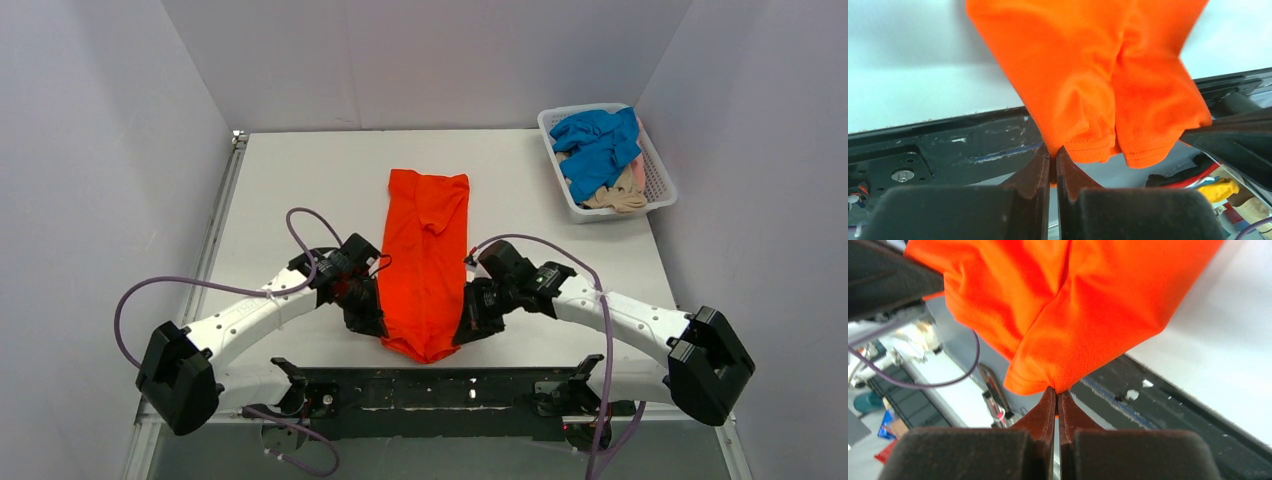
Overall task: Fold and stack the t-shirts
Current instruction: Grab the bottom of the folded rectangular tshirt with both arms, then fold the folded rectangular tshirt in 1/3 of the way
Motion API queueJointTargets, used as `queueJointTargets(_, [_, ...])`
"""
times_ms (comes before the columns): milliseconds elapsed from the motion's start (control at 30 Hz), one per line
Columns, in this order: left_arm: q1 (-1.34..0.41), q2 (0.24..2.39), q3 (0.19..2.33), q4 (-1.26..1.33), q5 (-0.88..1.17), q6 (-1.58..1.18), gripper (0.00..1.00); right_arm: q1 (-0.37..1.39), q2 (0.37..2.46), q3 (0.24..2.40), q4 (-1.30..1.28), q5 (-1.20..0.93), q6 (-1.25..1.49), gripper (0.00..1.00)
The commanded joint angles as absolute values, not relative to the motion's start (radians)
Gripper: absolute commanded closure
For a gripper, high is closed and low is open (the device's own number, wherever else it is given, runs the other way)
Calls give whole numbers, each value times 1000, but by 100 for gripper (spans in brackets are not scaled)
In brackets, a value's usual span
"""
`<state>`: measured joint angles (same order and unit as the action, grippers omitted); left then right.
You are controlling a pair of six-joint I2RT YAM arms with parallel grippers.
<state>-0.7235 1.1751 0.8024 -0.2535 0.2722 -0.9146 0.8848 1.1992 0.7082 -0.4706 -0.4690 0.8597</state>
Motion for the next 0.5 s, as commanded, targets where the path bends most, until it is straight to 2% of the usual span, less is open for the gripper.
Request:
queueJointTargets(0, [-662, 1271, 909, -376, 236, -869, 100, 789, 1249, 806, -489, -424, 804, 99])
queueJointTargets(167, [-554, 1416, 1029, -341, 309, -858, 100, 712, 1374, 994, -542, -398, 698, 99])
queueJointTargets(467, [-455, 1654, 1267, -400, 248, -782, 100, 560, 1519, 1167, -588, -389, 617, 99])
